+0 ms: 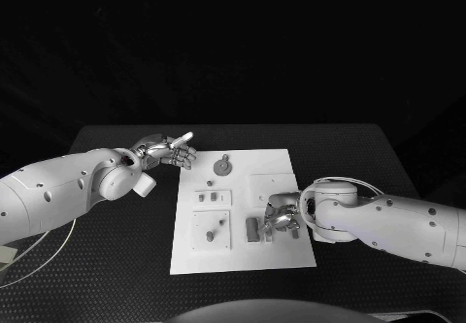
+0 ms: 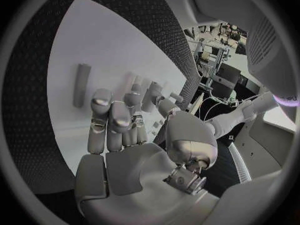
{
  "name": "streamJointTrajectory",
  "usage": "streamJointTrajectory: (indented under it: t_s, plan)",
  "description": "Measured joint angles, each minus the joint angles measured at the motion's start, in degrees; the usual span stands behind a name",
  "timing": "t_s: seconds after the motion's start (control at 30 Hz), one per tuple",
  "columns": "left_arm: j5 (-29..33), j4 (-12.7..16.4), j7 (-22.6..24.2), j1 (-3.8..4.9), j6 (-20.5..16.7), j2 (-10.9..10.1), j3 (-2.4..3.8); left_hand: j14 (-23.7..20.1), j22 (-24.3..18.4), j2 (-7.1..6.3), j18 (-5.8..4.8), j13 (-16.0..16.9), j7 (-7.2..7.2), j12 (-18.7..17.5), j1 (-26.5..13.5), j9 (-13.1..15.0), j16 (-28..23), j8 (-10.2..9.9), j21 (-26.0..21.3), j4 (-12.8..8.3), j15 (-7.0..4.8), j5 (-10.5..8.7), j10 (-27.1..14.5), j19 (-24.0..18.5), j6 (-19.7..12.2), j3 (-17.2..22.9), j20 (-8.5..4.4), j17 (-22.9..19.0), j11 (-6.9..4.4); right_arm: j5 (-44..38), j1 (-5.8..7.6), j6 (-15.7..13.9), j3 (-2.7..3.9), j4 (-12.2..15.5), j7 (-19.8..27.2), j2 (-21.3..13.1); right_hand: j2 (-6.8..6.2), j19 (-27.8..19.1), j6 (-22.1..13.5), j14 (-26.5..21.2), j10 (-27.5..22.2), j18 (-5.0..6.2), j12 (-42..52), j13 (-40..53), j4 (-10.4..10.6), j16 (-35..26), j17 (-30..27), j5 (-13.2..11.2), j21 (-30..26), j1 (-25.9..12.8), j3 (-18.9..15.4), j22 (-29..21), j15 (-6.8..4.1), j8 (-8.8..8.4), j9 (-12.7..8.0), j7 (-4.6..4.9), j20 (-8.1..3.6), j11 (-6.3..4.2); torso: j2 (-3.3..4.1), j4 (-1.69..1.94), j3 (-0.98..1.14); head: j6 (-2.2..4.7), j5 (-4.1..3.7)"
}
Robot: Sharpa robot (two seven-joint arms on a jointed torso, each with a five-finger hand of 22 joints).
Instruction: Assemble the parts on the task board
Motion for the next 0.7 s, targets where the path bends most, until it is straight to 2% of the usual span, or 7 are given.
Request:
streamJointTrajectory:
  t_s: [0.2,0.33,0.43,0.5,0.7]
  plan:
    - [-0.01,-0.03,-0.02,0.0,0.06,-0.09,0.0,0.0,0.0,0.0,-0.08,0.0,0.0,0.0,0.0,0.0,0.0,0.0,0.0,0.0,0.0,0.0,0.0,0.0,0.0,0.0,0.0,0.0,0.0,0.63,0.0,-1.12,0.06,1.48,0.11,-1.37,-1.3,0.0,0.0,0.0,-0.01,0.01,0.0,0.01,-0.14,0.0,0.0,0.0,0.0,0.06,-0.14,0.0,0.0,-0.25,0.05,0.0,0.0,0.01,0.0,-0.01,0.04,0.01,0.0]
    - [-0.01,-0.06,-0.03,0.0,0.08,-0.12,0.0,0.0,0.0,0.0,-0.25,0.0,0.0,0.0,0.0,0.0,0.0,0.0,0.0,0.0,0.0,0.0,0.0,0.0,0.0,0.0,0.0,0.05,0.0,1.57,0.16,-3.16,1.04,2.05,0.28,-2.62,-1.98,0.0,0.0,0.0,-0.01,0.01,0.0,0.18,-0.14,0.0,-0.01,0.0,0.0,0.01,-0.14,0.0,0.0,-0.43,0.2,0.0,0.0,0.01,0.0,-0.07,0.04,-0.03,-0.08]
    - [-0.01,-0.05,-0.03,0.0,0.1,-0.13,0.0,0.0,0.0,0.0,-0.27,0.01,0.0,0.0,0.0,0.0,0.0,0.0,0.0,0.0,0.0,0.0,0.0,0.0,0.0,0.0,0.0,0.04,0.0,3.12,1.15,-4.73,1.92,1.82,0.45,-3.2,-2.46,0.0,-1.18,0.0,0.13,0.01,0.0,0.43,0.11,0.0,-0.11,0.0,0.0,0.49,0.11,0.0,0.0,-1.67,0.2,1.15,0.01,0.35,0.0,-0.08,0.04,-0.04,-0.21]
    - [-0.02,-0.05,-0.03,0.0,0.1,-0.12,0.0,0.0,0.0,0.0,-0.28,0.01,0.0,0.0,0.0,0.01,0.0,0.0,0.0,0.0,0.0,0.0,0.0,0.0,0.0,0.0,0.0,0.04,0.0,4.39,2.12,-5.26,2.23,1.63,0.58,-3.78,-2.46,-0.01,-1.72,-0.03,0.23,0.01,0.27,0.48,0.11,0.0,-0.12,0.0,0.0,0.49,0.11,0.0,0.03,-1.78,0.25,1.08,0.01,0.63,0.0,-0.08,0.04,-0.04,-0.26]
    - [-0.06,0.02,-0.05,0.0,0.12,-0.13,0.0,0.0,0.0,0.0,-0.3,0.01,0.0,0.0,0.0,0.01,0.0,0.0,0.0,-0.01,0.0,0.0,0.0,0.0,0.0,-0.33,0.0,0.16,0.0,6.91,3.82,-4.75,2.29,0.81,0.37,-5.83,-2.09,-0.01,-2.08,-0.21,0.22,0.02,0.27,0.54,0.06,0.0,-0.19,0.0,0.0,0.86,0.46,0.0,0.2,-1.78,0.77,1.06,0.02,0.83,0.0,-0.04,0.01,0.04,-0.46]
